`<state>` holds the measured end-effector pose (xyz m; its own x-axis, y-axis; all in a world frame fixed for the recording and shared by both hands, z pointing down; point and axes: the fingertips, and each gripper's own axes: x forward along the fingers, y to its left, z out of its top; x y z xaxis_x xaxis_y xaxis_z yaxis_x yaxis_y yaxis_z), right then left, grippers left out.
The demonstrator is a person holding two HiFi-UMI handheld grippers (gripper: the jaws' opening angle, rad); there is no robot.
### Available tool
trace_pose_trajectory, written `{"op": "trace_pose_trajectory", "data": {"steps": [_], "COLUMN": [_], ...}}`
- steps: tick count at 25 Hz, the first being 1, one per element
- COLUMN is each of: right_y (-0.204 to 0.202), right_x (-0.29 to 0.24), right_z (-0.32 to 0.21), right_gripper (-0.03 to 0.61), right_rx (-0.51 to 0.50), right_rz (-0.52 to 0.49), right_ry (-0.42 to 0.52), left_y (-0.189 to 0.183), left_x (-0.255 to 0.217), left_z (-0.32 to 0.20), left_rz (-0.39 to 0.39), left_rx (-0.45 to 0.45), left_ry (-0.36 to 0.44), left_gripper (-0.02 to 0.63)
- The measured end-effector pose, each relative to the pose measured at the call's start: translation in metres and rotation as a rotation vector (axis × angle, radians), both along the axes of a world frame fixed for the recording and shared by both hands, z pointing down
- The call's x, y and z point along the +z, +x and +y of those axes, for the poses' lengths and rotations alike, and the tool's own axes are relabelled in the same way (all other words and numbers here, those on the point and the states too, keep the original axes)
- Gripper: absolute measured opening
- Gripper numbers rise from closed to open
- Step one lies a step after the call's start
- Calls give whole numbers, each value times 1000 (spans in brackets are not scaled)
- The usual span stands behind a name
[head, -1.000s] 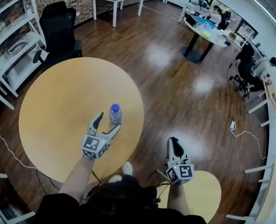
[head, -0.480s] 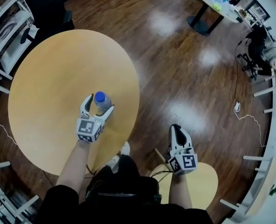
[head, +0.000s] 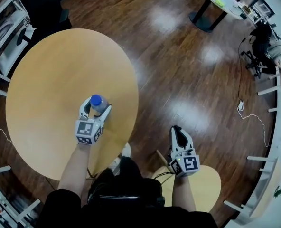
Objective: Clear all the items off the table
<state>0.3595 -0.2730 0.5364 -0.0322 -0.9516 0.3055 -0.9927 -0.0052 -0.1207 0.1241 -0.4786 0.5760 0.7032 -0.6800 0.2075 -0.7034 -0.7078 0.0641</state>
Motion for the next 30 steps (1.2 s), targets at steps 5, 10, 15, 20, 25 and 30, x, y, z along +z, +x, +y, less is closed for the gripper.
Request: {"op": "trace_pose_trajectory", "data": {"steps": [5,10,15,20,25,30], "right_y": [-1,-8,-35,-53,-58,-57], "right_x": [-19,-44,-75,-112,-133,-128], "right_z": [0,1,14,65,152,241], "right_gripper": [34,34,34,34,34,34], "right_rx": [-6,20,53,162,398,596], "right_rz": [21,35,44,98,109,45], "right_ry": [38,85,137,202,257,310], "left_y": [-4,-6,-4,13,46,101], "left_x": [-35,-71,-109,-139,-153,-158], "left_z": [9,19,42,82,129,197], "left_rz": [45,59,121,189,256,281], "left_rx": [21,82,219,385,583,772], "left_ry": [52,105,136,176,183,166], "left_gripper": [362,362,362,362,362,362]}}
